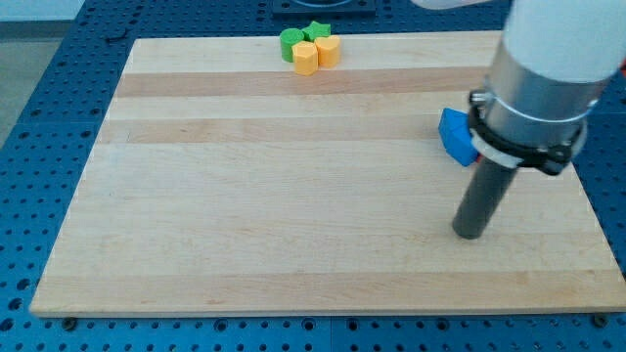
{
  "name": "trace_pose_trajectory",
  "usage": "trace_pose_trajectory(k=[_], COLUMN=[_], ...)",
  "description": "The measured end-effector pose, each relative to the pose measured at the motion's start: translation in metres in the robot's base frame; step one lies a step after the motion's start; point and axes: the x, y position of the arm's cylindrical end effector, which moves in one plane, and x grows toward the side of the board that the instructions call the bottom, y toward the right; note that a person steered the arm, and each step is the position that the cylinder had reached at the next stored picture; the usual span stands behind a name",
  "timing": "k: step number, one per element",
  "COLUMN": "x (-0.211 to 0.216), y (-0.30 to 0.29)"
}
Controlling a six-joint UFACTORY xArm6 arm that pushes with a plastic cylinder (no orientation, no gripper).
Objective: Push the blue cube along with blue triangle up a bit
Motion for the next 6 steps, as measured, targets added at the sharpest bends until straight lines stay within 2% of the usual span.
trace_pose_trajectory(k=[2, 6], x=[-0.066, -0.134], y=[-0.001, 0.005])
